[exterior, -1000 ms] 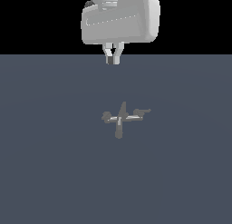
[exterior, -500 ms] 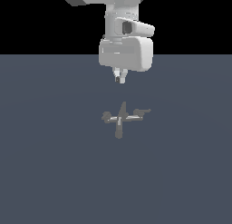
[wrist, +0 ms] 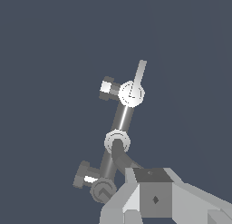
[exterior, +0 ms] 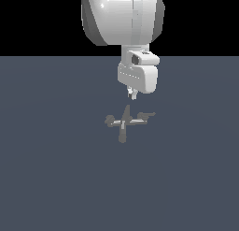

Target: Turn on the faucet by rotating a designated handle.

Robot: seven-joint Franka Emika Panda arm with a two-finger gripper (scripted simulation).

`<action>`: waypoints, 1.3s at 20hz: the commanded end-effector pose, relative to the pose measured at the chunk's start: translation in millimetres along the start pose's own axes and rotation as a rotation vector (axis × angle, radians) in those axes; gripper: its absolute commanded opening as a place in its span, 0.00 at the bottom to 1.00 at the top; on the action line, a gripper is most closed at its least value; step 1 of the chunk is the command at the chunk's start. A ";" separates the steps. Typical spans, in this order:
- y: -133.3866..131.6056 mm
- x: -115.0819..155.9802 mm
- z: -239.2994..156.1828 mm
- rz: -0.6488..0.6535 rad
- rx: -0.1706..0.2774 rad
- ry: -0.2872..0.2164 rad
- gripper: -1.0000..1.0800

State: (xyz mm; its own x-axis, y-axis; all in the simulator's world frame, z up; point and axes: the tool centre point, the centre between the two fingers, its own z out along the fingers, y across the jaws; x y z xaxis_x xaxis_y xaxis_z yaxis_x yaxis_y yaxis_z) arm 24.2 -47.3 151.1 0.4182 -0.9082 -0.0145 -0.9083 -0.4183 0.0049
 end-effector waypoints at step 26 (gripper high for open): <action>-28.8 100.3 88.8 0.339 0.007 0.014 0.00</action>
State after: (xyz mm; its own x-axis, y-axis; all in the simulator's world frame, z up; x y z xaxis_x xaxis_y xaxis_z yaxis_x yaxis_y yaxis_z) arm 91.1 -125.4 60.7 0.0926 -0.9957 0.0004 -0.9957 -0.0926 0.0004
